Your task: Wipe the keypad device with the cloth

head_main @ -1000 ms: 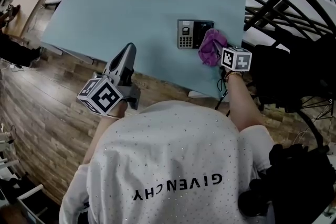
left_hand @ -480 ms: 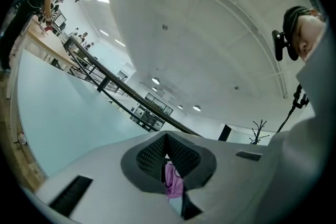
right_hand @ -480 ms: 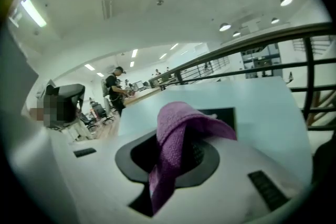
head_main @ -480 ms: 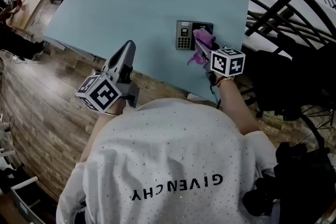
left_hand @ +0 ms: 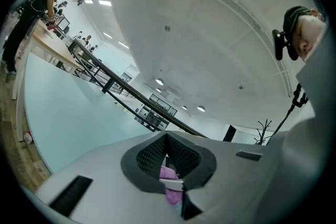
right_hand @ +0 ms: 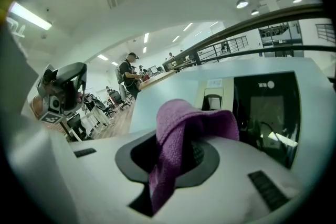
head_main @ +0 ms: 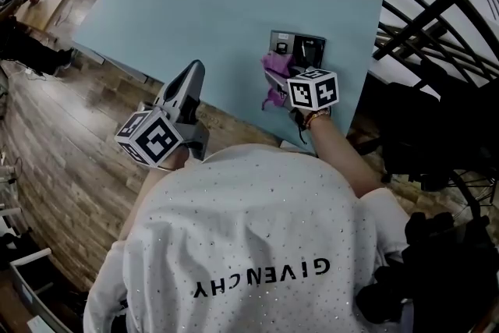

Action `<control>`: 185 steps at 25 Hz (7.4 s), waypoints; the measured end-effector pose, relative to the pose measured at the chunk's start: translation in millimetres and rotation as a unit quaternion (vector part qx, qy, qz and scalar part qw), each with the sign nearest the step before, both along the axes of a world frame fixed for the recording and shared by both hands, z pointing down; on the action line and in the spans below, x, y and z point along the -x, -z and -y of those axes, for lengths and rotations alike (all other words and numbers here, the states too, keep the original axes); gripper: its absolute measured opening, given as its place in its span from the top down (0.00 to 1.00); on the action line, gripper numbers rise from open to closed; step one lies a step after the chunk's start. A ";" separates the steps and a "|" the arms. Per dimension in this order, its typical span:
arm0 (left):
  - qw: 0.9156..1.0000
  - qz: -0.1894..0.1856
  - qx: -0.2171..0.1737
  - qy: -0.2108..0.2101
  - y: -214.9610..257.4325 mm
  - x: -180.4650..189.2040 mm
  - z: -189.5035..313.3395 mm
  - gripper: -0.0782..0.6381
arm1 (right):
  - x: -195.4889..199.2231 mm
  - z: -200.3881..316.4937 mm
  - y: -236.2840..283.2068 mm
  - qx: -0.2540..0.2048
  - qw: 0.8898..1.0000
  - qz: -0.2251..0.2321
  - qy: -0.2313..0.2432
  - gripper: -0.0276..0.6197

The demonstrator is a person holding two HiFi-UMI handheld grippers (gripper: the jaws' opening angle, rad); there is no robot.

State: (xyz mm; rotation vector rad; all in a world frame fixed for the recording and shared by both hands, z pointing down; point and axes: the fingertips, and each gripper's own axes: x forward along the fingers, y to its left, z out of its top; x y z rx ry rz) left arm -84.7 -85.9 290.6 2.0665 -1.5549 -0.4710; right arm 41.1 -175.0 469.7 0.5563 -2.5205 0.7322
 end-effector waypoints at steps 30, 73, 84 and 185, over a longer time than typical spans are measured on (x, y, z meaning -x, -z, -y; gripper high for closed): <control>0.999 -0.028 0.018 -0.042 -34.9 -58.8 32.0 0.89 | -156.1 37.7 -23.6 0.038 0.982 0.000 -0.183 0.86; 0.971 -0.033 0.053 -0.232 -84.0 37.8 167.6 0.89 | 60.0 78.2 48.7 -0.114 0.978 -0.136 -0.112 0.86; 0.970 -0.039 0.053 -0.236 -89.2 41.6 163.9 0.89 | 41.9 56.3 6.3 -0.046 0.978 -0.142 -0.145 0.85; 0.996 -0.004 0.083 -0.043 -75.5 -98.1 44.2 0.89 | -155.7 82.7 49.4 -0.046 0.995 -0.033 -0.084 0.86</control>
